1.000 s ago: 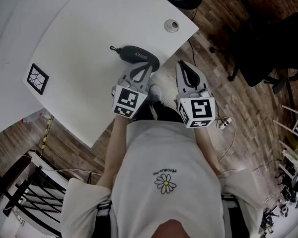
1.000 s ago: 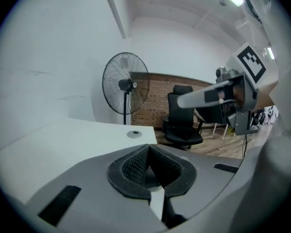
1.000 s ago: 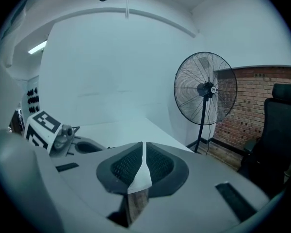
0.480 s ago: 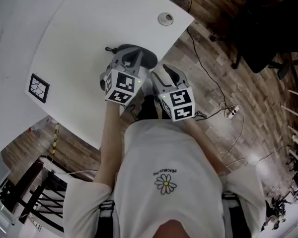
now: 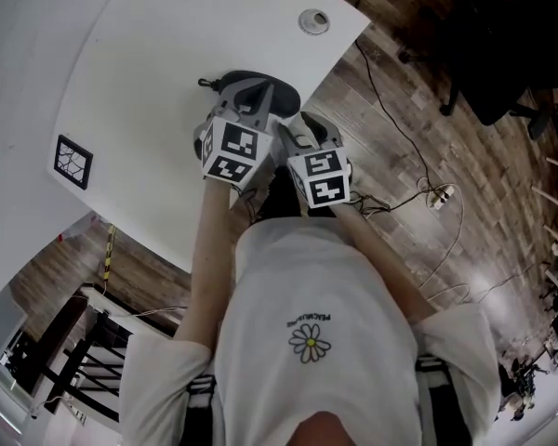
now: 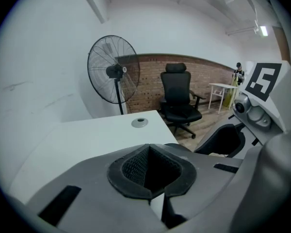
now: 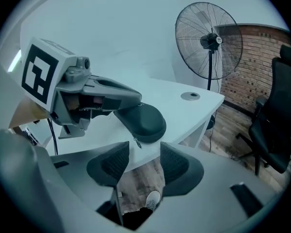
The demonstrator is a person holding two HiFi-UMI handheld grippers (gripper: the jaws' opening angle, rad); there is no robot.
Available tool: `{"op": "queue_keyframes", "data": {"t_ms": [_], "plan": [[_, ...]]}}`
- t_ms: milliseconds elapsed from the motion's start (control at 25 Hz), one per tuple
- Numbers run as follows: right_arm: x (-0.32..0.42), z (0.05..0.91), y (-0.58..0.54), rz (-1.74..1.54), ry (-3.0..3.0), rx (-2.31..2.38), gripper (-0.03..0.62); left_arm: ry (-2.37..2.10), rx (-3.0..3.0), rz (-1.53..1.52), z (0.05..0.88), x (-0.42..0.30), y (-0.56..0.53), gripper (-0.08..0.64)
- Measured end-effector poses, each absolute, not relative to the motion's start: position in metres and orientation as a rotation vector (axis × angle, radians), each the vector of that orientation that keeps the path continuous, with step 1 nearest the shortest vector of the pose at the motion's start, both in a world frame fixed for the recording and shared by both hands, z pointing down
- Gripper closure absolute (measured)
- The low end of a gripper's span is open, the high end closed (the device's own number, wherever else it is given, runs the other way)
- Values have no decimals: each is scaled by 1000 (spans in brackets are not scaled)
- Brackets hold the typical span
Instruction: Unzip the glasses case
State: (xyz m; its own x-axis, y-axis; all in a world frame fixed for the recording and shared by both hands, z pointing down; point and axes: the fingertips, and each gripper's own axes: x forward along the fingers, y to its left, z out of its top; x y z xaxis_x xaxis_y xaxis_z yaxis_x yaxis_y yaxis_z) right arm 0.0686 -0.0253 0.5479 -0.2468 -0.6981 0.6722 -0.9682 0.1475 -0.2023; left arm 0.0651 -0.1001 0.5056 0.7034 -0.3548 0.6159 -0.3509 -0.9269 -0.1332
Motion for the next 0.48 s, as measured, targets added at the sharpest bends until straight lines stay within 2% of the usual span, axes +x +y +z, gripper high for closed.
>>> {"op": "queue_keyframes", "data": {"t_ms": [280,360,480], "plan": [[61,554,-33,882,-1935,1613,416,626,-2911,-1032,506,65,-101,548],[64,556,-33,857,-1893,1634,462,630,-2909,-1034,506,64,-101,548],[67,556,-32,830,-1876,1624,491,651,-2913,-1028,506,64,-100,548]]}}
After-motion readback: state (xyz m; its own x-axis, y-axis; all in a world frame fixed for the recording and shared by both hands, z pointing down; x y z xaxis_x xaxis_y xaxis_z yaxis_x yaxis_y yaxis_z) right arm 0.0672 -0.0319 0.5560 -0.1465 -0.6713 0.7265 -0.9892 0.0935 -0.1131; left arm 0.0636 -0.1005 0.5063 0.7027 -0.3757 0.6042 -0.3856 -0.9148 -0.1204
